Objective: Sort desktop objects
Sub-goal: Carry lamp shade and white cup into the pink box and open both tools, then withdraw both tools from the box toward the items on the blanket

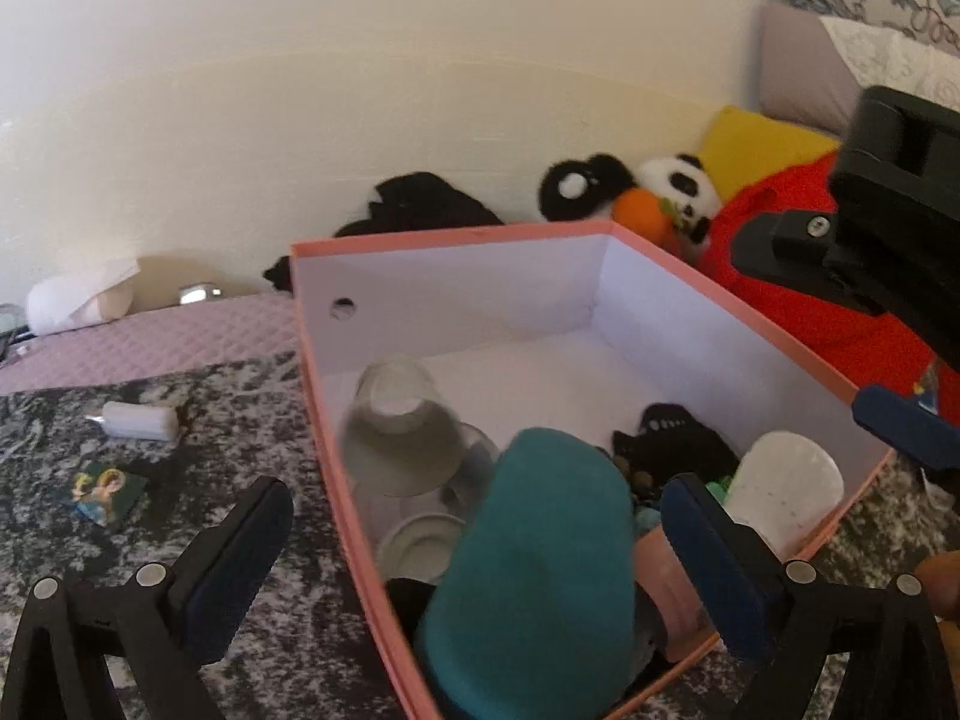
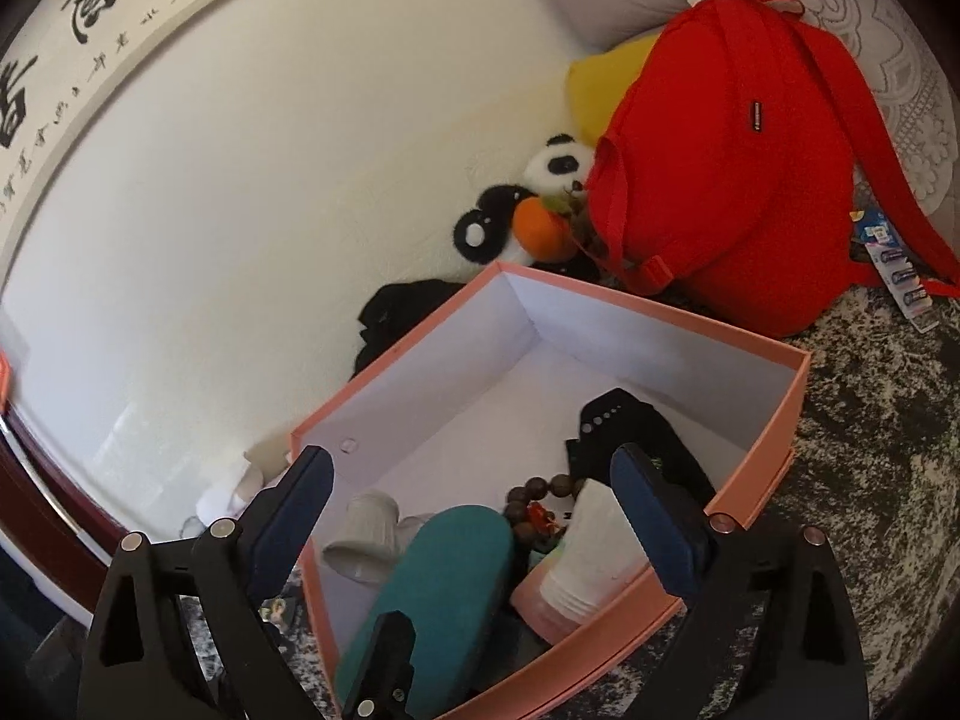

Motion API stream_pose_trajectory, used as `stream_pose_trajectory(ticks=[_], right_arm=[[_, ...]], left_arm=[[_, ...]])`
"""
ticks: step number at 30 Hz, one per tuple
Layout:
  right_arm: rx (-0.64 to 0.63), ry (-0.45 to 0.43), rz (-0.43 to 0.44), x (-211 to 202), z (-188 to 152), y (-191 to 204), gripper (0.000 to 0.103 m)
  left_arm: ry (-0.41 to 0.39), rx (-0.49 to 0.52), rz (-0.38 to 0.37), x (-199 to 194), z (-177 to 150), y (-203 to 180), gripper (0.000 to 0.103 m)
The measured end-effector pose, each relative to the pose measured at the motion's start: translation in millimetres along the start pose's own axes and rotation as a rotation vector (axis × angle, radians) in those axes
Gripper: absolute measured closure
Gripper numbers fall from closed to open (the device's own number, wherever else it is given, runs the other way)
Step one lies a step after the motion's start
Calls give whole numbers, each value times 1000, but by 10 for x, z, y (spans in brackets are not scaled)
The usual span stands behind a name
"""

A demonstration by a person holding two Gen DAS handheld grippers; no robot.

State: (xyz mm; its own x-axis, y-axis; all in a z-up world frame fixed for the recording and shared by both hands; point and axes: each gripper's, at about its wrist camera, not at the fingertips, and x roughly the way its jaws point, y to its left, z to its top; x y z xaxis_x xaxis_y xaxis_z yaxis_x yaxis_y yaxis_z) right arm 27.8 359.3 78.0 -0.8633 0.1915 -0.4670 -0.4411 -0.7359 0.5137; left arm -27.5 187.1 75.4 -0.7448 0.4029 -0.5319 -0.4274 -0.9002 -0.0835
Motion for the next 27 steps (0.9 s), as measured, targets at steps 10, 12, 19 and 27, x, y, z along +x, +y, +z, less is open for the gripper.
stream_pose_trajectory(ticks=[10, 12, 19, 27], right_arm=[[-70, -3, 64, -32, -70, 300, 6], [-82, 5, 78, -19, -97, 357, 6], [-154, 21, 120, 1, -222, 600, 6], [-222, 39, 157, 80, -395, 917, 6]], left_arm=[[8, -141, 119, -31, 151, 786, 2], [23, -185, 162, 35, 157, 1057, 2], [91, -181, 218, 524, -57, 1981, 2], [239, -120, 220, 1452, -313, 2563, 2]])
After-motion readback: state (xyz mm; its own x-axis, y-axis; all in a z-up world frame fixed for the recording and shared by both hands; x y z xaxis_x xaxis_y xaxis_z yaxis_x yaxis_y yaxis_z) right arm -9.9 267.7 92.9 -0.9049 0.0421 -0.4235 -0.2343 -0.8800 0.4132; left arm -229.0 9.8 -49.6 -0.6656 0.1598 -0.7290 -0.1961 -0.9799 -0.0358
